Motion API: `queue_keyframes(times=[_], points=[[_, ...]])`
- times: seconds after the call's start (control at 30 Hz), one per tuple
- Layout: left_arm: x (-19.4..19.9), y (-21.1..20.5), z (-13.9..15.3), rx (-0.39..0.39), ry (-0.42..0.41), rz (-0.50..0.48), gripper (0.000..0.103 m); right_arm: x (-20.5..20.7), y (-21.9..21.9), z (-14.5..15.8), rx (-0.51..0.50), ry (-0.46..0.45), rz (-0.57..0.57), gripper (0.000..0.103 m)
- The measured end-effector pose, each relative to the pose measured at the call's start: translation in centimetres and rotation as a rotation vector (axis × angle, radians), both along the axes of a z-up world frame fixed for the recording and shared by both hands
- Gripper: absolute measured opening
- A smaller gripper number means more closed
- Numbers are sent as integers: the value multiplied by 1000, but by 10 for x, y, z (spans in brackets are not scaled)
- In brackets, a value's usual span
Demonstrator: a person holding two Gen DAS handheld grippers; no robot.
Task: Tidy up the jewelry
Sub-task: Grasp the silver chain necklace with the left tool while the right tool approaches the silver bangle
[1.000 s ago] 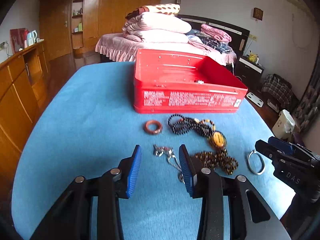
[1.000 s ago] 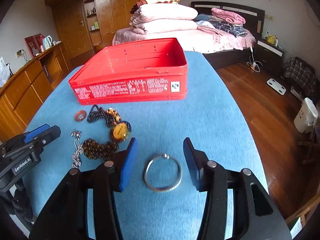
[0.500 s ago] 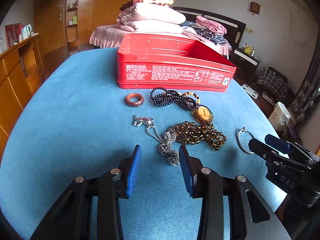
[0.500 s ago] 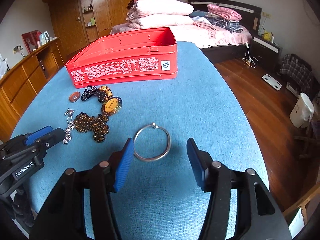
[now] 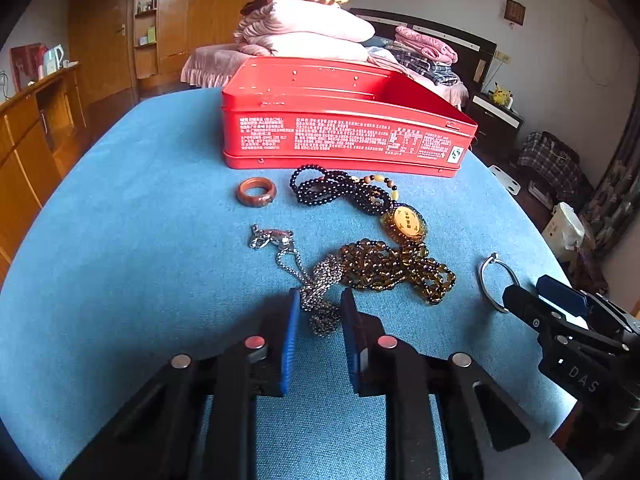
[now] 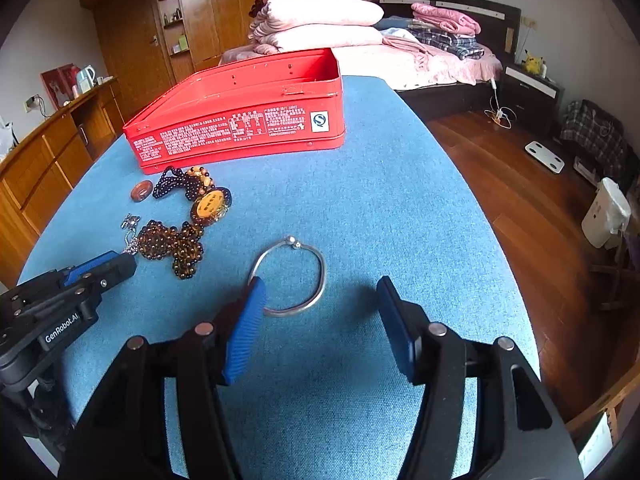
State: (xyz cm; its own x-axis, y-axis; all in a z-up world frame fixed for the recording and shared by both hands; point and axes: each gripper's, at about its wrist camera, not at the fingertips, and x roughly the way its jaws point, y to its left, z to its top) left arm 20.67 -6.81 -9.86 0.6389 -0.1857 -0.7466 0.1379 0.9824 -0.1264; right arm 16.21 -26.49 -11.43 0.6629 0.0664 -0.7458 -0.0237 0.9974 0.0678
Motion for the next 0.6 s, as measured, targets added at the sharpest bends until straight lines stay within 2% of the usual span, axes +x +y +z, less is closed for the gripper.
queue_keyframes(times=[0.07, 0.3, 0.5, 0.6], points=[[1, 3, -1, -12, 3, 5, 13, 0, 3, 0, -3, 0, 12, 62], [2, 8, 0, -37, 9, 4, 13, 5, 13, -2, -20, 6, 44, 70], [1, 25, 1, -37, 2, 37, 12, 10, 19, -6, -63, -2, 47, 72], [2, 35, 1, -42, 3, 53, 12, 12, 20, -6, -73, -11, 47, 69]])
